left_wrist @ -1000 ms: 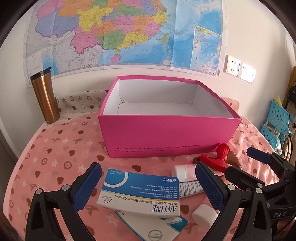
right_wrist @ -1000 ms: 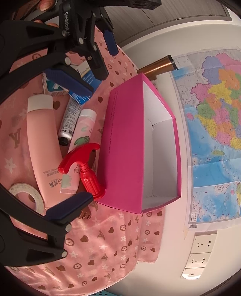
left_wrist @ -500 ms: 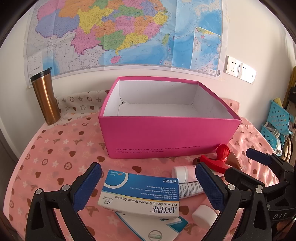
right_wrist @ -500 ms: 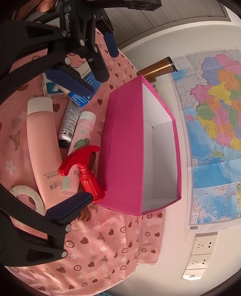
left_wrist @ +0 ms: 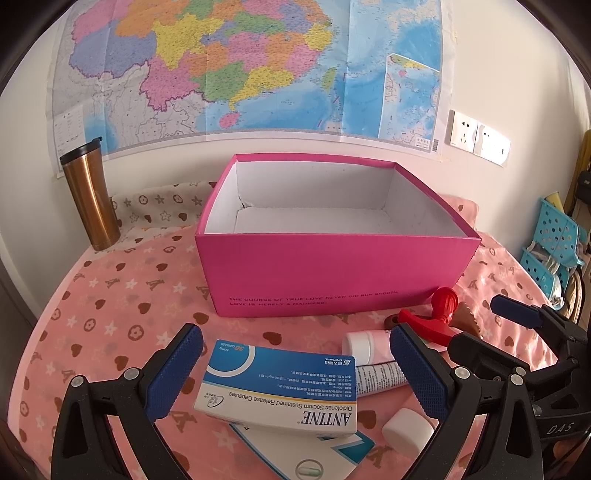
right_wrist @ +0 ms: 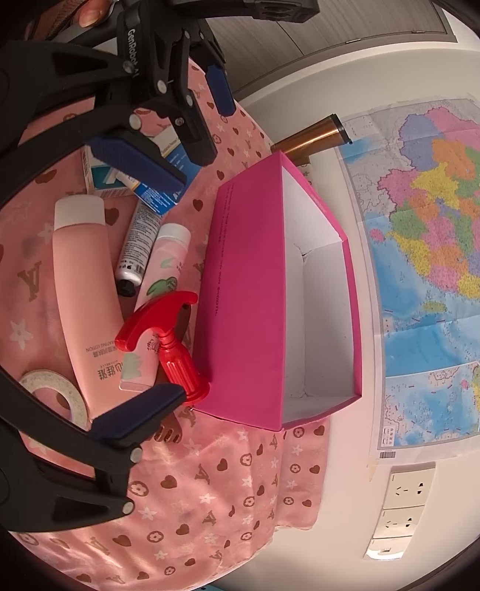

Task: Organize rigid objects
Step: 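Grasp the blue-white ANTINE medicine box with the left gripper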

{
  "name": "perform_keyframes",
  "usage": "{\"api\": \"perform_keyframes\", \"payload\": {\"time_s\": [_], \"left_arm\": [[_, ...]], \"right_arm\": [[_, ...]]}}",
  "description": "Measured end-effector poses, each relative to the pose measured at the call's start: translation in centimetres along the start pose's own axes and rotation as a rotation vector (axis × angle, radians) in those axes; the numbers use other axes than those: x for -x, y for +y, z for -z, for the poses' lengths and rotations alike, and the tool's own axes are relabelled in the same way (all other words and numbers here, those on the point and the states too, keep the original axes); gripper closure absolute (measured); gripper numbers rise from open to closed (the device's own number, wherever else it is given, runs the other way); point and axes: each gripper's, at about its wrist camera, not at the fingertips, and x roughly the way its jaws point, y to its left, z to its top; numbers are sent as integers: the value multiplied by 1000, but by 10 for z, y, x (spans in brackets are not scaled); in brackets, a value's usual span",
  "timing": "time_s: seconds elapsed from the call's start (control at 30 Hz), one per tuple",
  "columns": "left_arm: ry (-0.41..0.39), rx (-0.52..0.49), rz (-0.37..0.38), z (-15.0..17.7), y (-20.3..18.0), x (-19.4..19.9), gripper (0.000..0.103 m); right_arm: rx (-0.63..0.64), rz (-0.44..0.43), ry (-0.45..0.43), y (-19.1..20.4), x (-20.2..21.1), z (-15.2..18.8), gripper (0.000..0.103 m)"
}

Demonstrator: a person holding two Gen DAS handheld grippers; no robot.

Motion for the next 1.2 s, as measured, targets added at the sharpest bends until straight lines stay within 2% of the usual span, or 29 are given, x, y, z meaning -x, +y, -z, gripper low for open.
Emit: {"api": "perform_keyframes", "payload": {"time_s": [0.13, 0.23, 0.33, 0.4, 0.6, 0.73, 0.87, 1.07, 1.13, 1.2], "left_arm": [[-7, -1, -8, 0, 3, 1, 0], [0, 14, -12, 1, 12, -2, 0], [12, 31, -19, 4, 27, -4, 0], [17, 40, -16, 7, 37, -4, 2], [60, 59, 30, 15, 57, -8, 16], [97, 92, 50, 23, 68, -14, 28], [130, 97, 79, 29, 70, -17, 38], [157, 96, 143, 32, 71, -21, 44], [167, 100, 179, 33, 71, -21, 48], [175, 99, 190, 33, 68, -21, 48]], "right_arm": [[-3, -19, 5, 1, -1, 0, 0], [-1, -53, 22, 3, -3, 2, 5], [25, -93, 42, 12, -6, 4, 12], [39, -129, 57, 18, -8, 6, 20], [81, -254, 136, 44, -25, 13, 35], [97, -290, 164, 56, -35, 15, 35], [93, -310, 189, 60, -47, 16, 46], [68, -334, 218, 60, -58, 16, 47], [53, -352, 233, 58, -61, 16, 53], [37, -365, 238, 57, -61, 15, 54]]}}
